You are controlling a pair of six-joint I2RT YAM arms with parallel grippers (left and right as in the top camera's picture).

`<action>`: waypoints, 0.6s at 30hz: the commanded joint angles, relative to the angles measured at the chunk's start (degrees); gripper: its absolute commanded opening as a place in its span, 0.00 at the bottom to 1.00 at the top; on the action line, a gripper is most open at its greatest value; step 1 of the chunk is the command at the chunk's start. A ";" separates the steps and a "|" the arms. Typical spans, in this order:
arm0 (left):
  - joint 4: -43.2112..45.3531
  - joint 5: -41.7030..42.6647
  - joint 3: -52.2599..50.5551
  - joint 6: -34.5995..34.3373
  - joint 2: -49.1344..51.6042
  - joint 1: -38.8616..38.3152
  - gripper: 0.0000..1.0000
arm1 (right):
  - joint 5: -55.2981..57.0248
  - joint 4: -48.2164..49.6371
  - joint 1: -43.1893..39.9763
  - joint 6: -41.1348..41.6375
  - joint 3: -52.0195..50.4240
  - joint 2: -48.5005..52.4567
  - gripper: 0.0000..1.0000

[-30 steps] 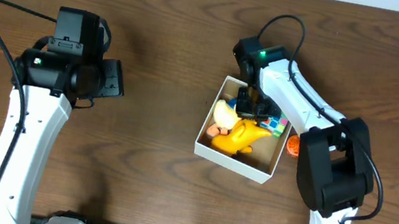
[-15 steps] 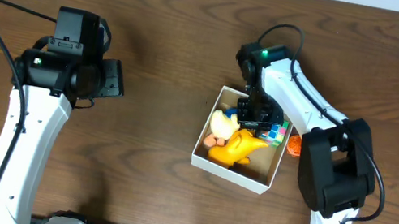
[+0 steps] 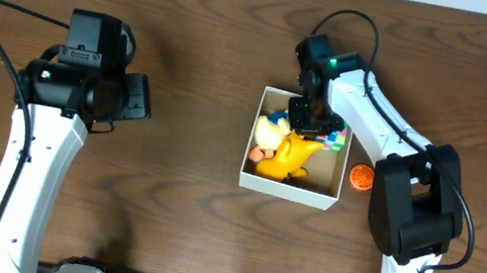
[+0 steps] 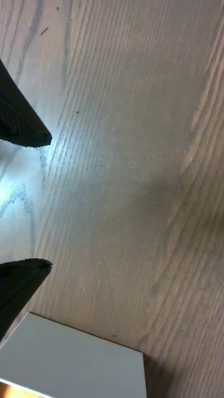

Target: Pack container

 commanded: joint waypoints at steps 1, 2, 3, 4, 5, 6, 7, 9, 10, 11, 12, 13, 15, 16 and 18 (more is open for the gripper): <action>-0.31 -0.72 1.05 0.96 0.00 0.09 0.60 | -0.17 0.52 1.49 -5.33 -0.39 0.83 0.22; -0.31 -0.72 1.05 0.96 0.00 0.09 0.60 | -0.17 0.92 1.73 -6.80 -0.39 0.83 0.21; -0.31 -0.72 1.05 0.96 0.00 0.09 0.60 | -0.17 1.31 1.92 -8.22 -0.39 0.83 0.20; -0.31 -0.72 1.05 0.96 0.00 0.09 0.60 | -0.35 1.66 2.16 -9.97 -0.39 0.83 0.20; -0.31 -0.72 1.05 0.96 0.00 0.09 0.60 | -0.74 1.84 2.38 -11.85 -0.39 0.83 0.19; -0.31 -0.72 1.05 0.96 0.00 0.09 0.60 | -0.87 1.99 2.67 -13.31 -0.39 0.83 0.18; -0.33 -0.72 1.05 0.96 0.00 0.09 0.60 | -1.09 2.12 2.95 -14.49 -0.39 0.83 0.15; -0.33 -0.72 1.05 0.96 0.00 0.09 0.60 | -2.05 2.49 3.37 -16.24 -0.39 0.83 0.11; -0.33 -0.72 1.05 0.96 0.00 0.09 0.60 | -2.16 2.69 3.54 -16.41 -0.39 0.83 0.10; -0.33 -0.72 1.05 0.96 0.00 0.09 0.60 | -2.16 2.84 3.72 -16.50 -0.39 0.83 0.10; -0.33 -0.72 1.05 0.96 0.00 0.09 0.60 | -2.16 2.86 3.82 -16.52 -0.39 0.83 0.11; -0.33 -0.72 1.05 0.96 0.00 0.09 0.60 | -2.19 2.80 3.96 -16.50 -0.39 0.83 0.11; -0.33 -0.72 1.05 0.96 0.00 0.09 0.60 | -2.80 1.95 4.15 -16.59 -0.39 0.83 0.11; -0.33 -0.72 1.05 0.96 0.00 0.09 0.60 | -3.52 1.36 4.15 -16.87 -0.39 0.83 0.12; -0.33 -0.72 1.05 0.96 0.00 0.09 0.60 | -6.51 -0.35 4.13 -18.49 -0.39 0.83 0.24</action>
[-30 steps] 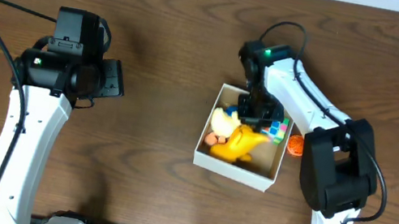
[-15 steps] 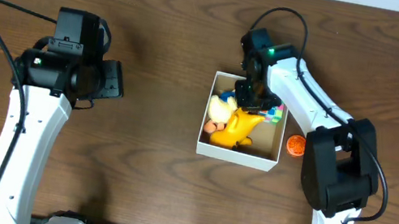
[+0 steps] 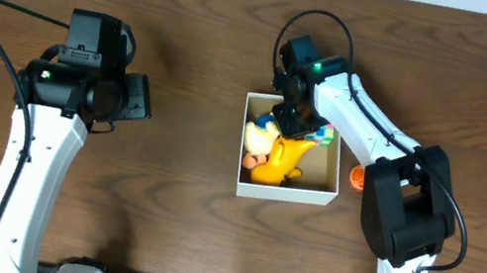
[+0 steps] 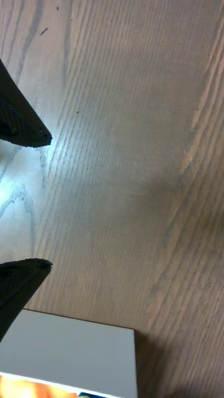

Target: Pack container

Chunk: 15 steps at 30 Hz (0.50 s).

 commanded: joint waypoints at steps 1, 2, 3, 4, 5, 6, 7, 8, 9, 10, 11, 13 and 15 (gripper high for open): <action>-0.31 -0.72 1.05 0.96 0.00 0.09 0.60 | -6.47 -2.32 0.87 -3.93 -0.35 0.81 0.26; -0.31 -0.72 1.05 0.96 0.00 0.09 0.60 | -7.21 -3.04 0.87 -4.20 -0.37 0.81 0.27; -0.31 -0.72 1.05 0.96 0.00 0.09 0.60 | -7.52 -3.65 0.87 -4.24 -0.35 0.81 0.26; -0.28 -0.72 1.05 0.96 0.00 0.09 0.60 | -7.63 -4.11 0.87 -4.33 -0.35 0.81 0.26; -0.28 -0.72 1.05 0.96 0.00 0.09 0.60 | -7.63 -4.39 0.87 -4.50 -0.35 0.81 0.27; -0.28 -0.72 1.05 0.96 0.00 0.09 0.60 | -7.63 -4.50 0.87 -4.50 -0.35 0.81 0.26; -0.28 -0.72 1.05 0.96 0.00 0.09 0.60 | -7.89 -4.48 0.87 -4.98 -0.33 0.81 0.26; -0.28 -0.72 1.05 0.96 0.00 0.09 0.60 | -8.52 -4.46 0.87 -6.12 -0.26 0.79 0.26; -0.28 -0.72 1.05 0.96 0.00 0.09 0.60 | -8.48 -4.35 0.87 -6.19 -0.20 0.81 0.26; -0.28 -0.72 1.05 0.96 0.00 0.09 0.60 | -8.37 -4.15 0.87 -6.19 -0.11 0.81 0.27; -0.28 -0.72 1.05 0.96 0.00 0.09 0.60 | -8.22 -4.02 0.87 -6.16 0.04 0.79 0.29; -0.28 -0.72 1.05 0.96 0.00 0.09 0.60 | -8.20 -3.72 0.81 -6.12 0.26 0.81 0.34; -0.31 -0.72 1.05 0.96 0.00 0.09 0.60 | -6.97 -3.43 0.83 -4.85 0.52 0.81 0.37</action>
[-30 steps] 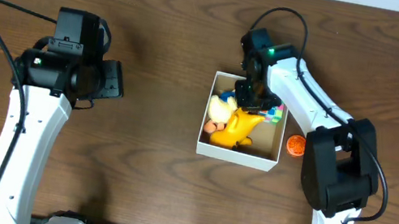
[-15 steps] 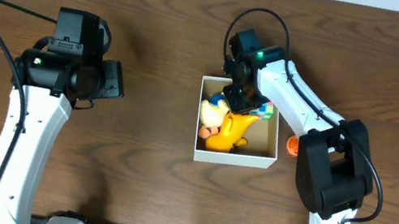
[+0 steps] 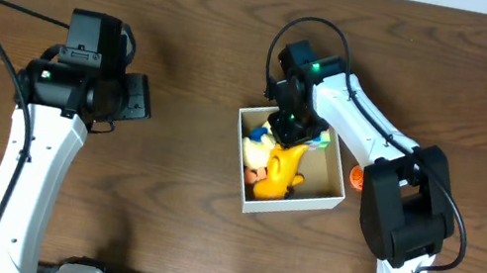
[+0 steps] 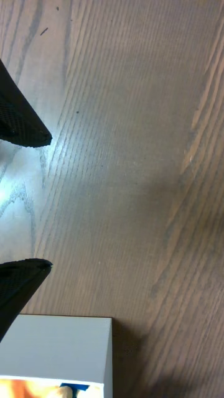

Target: Pack container

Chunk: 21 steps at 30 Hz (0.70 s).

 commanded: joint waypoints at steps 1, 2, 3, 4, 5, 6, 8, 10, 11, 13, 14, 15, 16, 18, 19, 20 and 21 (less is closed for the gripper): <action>-0.31 -0.72 1.05 0.96 0.00 0.09 0.60 | 1.07 0.55 0.48 1.18 0.61 0.76 0.38; -0.31 -0.72 1.05 0.96 0.00 0.09 0.60 | 2.51 0.74 0.48 2.60 0.72 0.76 0.39; -0.31 -0.72 1.05 0.96 0.00 0.09 0.60 | 4.59 0.90 0.48 4.68 0.98 0.76 0.39; -0.31 -0.72 1.05 0.96 0.00 0.09 0.60 | 6.82 0.98 0.48 7.02 1.36 0.76 0.39; -0.31 -0.72 1.05 0.96 0.00 0.09 0.60 | 8.61 1.05 0.44 9.07 1.62 0.76 0.39; -0.31 -0.72 1.05 0.96 0.00 0.09 0.60 | 9.92 1.07 0.33 10.93 2.01 0.76 0.39; -0.31 -0.72 1.05 0.96 0.00 0.09 0.60 | 11.34 1.09 -0.02 14.19 2.73 0.76 0.39; -0.33 -0.72 1.05 0.96 0.00 0.09 0.60 | 11.93 1.25 -0.46 18.43 3.17 0.76 0.40; -0.33 -0.72 1.05 0.96 0.00 0.09 0.60 | 11.89 1.53 -0.68 20.46 3.17 0.76 0.40; -0.33 -0.72 1.05 0.96 0.00 0.09 0.60 | 11.89 1.77 -1.01 24.17 3.17 0.76 0.41; -0.33 -0.72 1.05 0.96 0.00 0.09 0.60 | 11.89 1.97 -1.05 25.09 3.17 0.76 0.41; -0.33 -0.72 1.05 0.96 0.00 0.09 0.60 | 11.91 2.16 -1.05 25.79 3.17 0.76 0.42; -0.33 -0.72 1.05 0.96 0.00 0.09 0.60 | 11.91 2.45 -1.05 26.25 3.17 0.76 0.43; -0.31 -0.72 1.05 0.96 0.00 0.09 0.60 | 11.91 2.84 -1.03 27.34 3.17 0.76 0.44; -0.31 -0.72 1.05 0.96 0.00 0.09 0.60 | 11.91 2.93 -1.03 28.17 3.17 0.76 0.44; -0.31 -0.72 1.05 0.96 0.00 0.09 0.60 | 11.93 3.08 -1.03 28.89 3.17 0.76 0.44; -0.31 -0.72 1.05 0.96 0.00 0.09 0.61 | 12.00 3.34 -1.03 29.31 3.17 0.76 0.45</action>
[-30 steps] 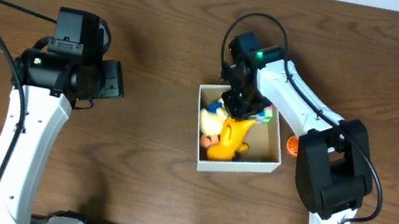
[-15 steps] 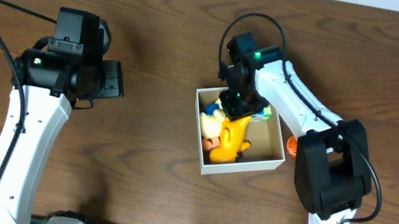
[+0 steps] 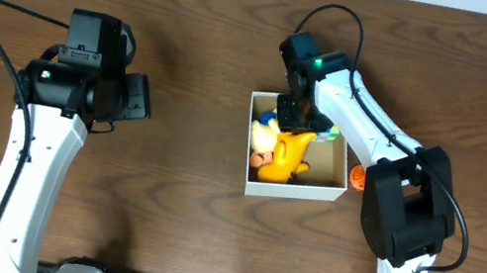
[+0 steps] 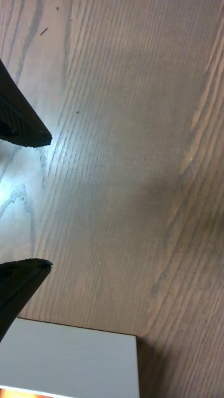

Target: Pack container

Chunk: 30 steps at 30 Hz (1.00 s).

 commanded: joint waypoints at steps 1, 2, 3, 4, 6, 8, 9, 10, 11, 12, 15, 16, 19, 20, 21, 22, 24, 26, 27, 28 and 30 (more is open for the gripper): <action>-0.31 -0.72 1.05 0.98 0.00 0.09 0.60 | 1.66 1.11 -0.57 4.98 1.05 0.76 0.46; -0.31 -0.72 1.05 0.98 0.00 0.09 0.60 | 1.66 1.73 -0.59 4.92 1.05 0.76 0.46; -0.31 -0.72 1.05 0.98 0.00 0.09 0.60 | 1.66 2.05 -0.57 4.92 1.09 0.74 0.46; -0.31 -0.72 1.05 0.98 0.00 0.09 0.60 | 1.68 2.12 -0.57 4.87 1.20 0.66 0.46; -0.31 -0.72 1.05 0.98 0.00 0.09 0.60 | 1.66 1.81 -0.57 4.17 1.84 0.42 0.47; -0.31 -0.72 1.05 1.01 0.00 0.09 0.60 | 1.68 0.83 -0.57 3.82 3.08 -0.17 0.47; -0.31 -0.72 1.05 1.01 0.00 0.09 0.60 | 1.66 0.35 -0.57 3.82 3.69 -0.48 0.47; -0.31 -0.72 1.05 1.01 0.00 0.09 0.60 | 1.66 -0.57 -0.57 3.82 4.87 -1.05 0.47; -0.31 -0.72 1.05 0.98 0.00 0.09 0.60 | 1.66 -1.25 -0.57 3.80 5.77 -1.57 0.47; -0.31 -0.72 1.05 1.01 0.00 0.09 0.60 | 1.68 -1.79 -0.57 3.80 6.62 -2.08 0.47; -0.31 -0.72 1.05 0.98 0.00 0.09 0.60 | 1.70 -3.80 -0.59 3.80 9.57 -4.24 0.48; -0.31 -0.72 1.05 0.98 0.00 0.09 0.60 | 1.92 -4.70 -0.63 3.82 10.60 -4.98 0.48; -0.31 -0.72 1.05 0.98 0.00 0.09 0.60 | 4.42 -8.11 -0.81 4.07 13.40 -7.21 0.48; -0.31 -0.72 1.05 0.98 0.00 0.09 0.60 | 6.01 -9.60 -0.98 5.14 14.08 -8.09 0.48; -0.31 -0.72 1.05 0.98 0.00 0.09 0.60 | 7.91 -11.32 -1.25 7.04 14.49 -9.03 0.49; -0.31 -0.72 1.05 0.98 0.00 0.09 0.60 | 9.55 -13.16 -1.68 9.29 14.62 -10.10 0.49; -0.31 -0.72 1.05 1.01 0.00 0.09 0.60 | 11.15 -16.68 -2.97 13.79 14.60 -11.98 0.49; -0.31 -0.72 1.05 0.98 0.00 0.09 0.60 | 11.06 -20.20 -4.61 17.57 14.60 -13.31 0.55; -0.31 -0.72 1.05 0.98 0.00 0.09 0.60 | 10.97 -21.97 -5.38 19.02 14.60 -13.73 0.58; -0.31 -0.72 1.05 0.98 0.00 0.09 0.60 | 10.82 -24.11 -6.27 20.28 14.60 -13.90 0.61; -0.31 -0.72 1.05 0.98 0.00 0.09 0.60 | 10.67 -27.58 -7.80 21.51 14.47 -13.90 0.69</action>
